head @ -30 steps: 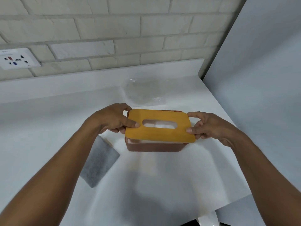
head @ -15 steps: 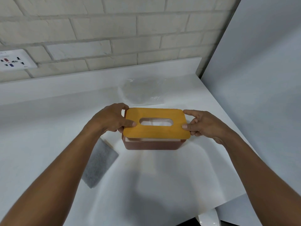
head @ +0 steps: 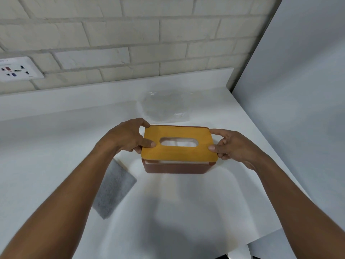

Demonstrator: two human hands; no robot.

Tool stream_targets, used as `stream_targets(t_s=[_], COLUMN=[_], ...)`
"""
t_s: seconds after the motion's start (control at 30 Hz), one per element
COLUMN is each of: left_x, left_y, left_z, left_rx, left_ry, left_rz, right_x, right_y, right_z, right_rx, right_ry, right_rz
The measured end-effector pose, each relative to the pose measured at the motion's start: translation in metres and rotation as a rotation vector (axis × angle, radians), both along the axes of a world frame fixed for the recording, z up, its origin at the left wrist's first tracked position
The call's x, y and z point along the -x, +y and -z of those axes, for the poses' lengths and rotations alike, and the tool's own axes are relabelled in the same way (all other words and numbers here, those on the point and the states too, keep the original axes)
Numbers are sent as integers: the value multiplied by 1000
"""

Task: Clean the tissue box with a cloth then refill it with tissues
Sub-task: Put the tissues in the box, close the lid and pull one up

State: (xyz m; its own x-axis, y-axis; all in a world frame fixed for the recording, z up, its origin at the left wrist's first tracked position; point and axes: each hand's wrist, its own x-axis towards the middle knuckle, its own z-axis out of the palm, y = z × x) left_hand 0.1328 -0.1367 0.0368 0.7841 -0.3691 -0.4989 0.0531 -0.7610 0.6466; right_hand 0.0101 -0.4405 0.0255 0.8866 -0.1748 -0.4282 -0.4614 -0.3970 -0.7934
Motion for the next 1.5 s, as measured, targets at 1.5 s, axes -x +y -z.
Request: stream_targets(t_s=[1.5], left_x=[-23], left_y=[-49], left_z=[38], left_rx=[-282], left_ry=[-1013], left_rz=[611], right_x=[-50], right_y=[46], right_z=[30], right_rx=[1146], right_ry=[-369], right_rz=[-285])
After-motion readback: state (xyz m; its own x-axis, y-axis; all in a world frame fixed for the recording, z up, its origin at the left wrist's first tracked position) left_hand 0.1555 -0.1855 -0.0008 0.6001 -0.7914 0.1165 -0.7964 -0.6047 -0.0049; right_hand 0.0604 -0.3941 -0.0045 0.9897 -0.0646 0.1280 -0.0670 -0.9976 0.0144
